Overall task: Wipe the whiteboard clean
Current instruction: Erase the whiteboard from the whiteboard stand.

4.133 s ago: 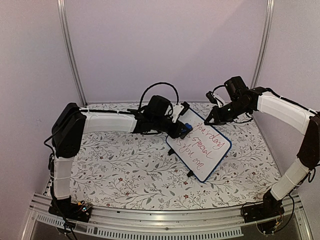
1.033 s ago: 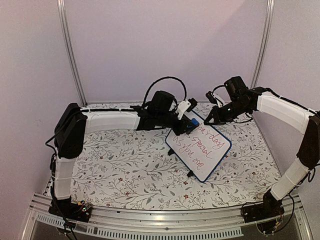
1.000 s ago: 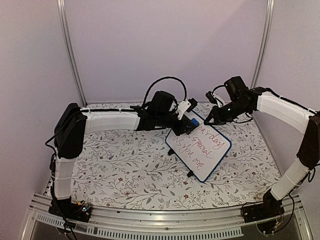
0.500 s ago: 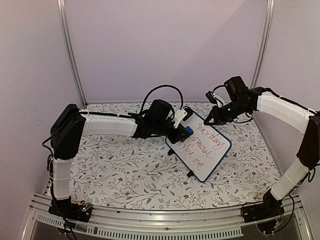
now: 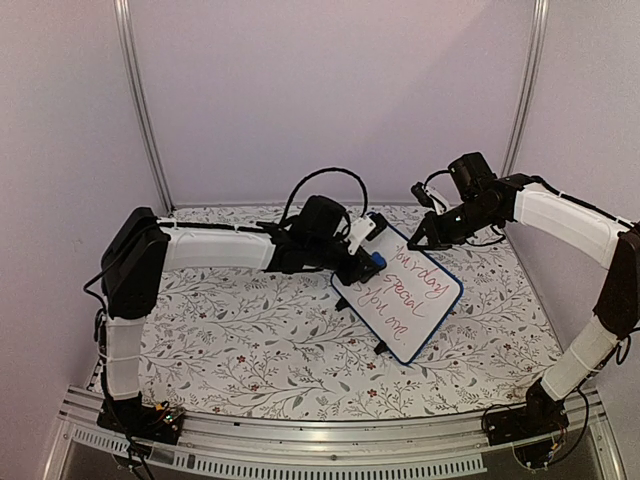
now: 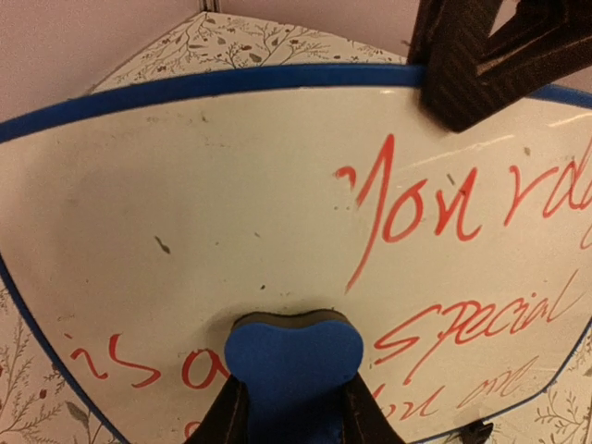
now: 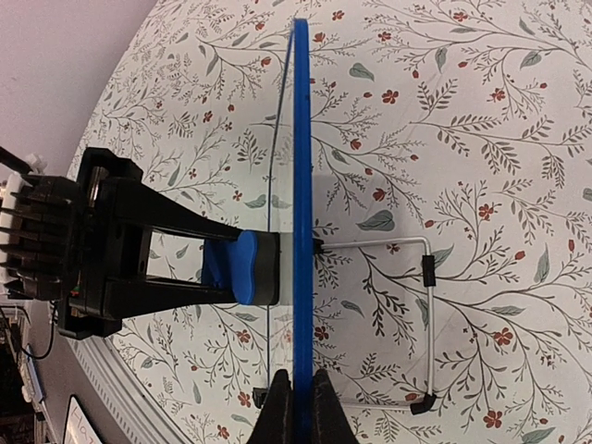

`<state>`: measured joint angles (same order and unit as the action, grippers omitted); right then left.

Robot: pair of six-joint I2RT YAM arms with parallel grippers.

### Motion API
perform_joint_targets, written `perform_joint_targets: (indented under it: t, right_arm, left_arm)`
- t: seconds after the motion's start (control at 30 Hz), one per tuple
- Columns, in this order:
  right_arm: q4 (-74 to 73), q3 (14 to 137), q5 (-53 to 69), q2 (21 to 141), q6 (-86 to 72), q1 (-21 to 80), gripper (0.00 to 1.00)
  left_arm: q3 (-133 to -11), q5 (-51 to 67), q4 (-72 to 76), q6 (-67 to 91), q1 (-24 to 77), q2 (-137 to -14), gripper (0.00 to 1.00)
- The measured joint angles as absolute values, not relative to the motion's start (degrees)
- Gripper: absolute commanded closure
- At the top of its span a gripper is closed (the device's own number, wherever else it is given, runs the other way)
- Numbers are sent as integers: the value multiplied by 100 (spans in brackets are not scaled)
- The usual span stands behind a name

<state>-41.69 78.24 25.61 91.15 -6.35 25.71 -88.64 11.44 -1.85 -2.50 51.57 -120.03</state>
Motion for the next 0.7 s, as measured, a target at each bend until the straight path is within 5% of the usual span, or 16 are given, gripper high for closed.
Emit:
perform_joint_targets:
  t: [0.7]
  right_arm:
    - [-4160, 7824, 2585, 9115, -635, 2578, 100]
  left_arm:
    - [-9815, 1605, -720, -311, 5186, -12243, 100]
